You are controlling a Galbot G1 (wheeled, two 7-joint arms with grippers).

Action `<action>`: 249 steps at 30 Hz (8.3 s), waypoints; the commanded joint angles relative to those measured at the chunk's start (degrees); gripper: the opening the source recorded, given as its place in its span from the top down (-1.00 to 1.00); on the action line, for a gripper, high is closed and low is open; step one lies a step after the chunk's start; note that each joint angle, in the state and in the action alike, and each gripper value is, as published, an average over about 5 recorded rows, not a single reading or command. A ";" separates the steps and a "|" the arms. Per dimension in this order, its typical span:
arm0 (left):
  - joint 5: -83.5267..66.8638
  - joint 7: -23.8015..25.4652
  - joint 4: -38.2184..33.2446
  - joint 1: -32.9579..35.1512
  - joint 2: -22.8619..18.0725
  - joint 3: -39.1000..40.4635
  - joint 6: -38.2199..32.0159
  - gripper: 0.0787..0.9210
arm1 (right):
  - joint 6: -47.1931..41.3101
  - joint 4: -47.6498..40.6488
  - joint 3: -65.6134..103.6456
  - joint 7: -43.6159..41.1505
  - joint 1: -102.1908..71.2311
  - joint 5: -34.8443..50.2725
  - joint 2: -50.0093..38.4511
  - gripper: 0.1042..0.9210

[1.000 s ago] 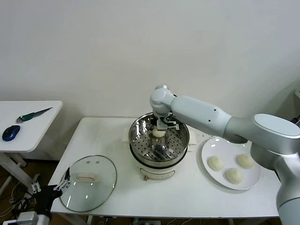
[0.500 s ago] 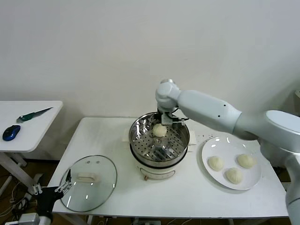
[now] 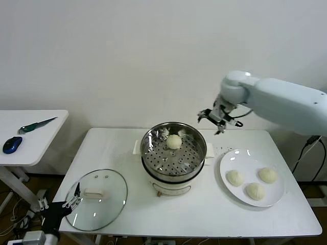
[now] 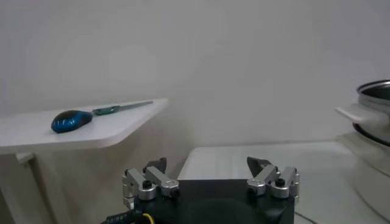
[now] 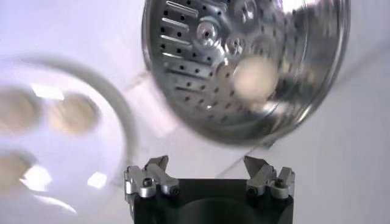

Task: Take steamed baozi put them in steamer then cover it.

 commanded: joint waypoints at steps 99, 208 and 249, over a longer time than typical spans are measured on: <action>5.18 0.42 -2.88 1.35 2.30 4.32 0.59 -0.77 | -20.80 -11.35 -4.55 10.34 -1.83 31.38 34.40 -0.43; 7.22 0.01 -1.62 3.75 1.23 3.10 0.26 -0.77 | 2.87 -8.41 10.04 -2.91 -18.39 -6.49 -7.93 -0.37; 5.62 0.31 -1.25 5.51 1.83 1.92 -1.52 -0.77 | 35.17 7.68 1.95 -3.17 -9.80 -32.85 27.56 -0.43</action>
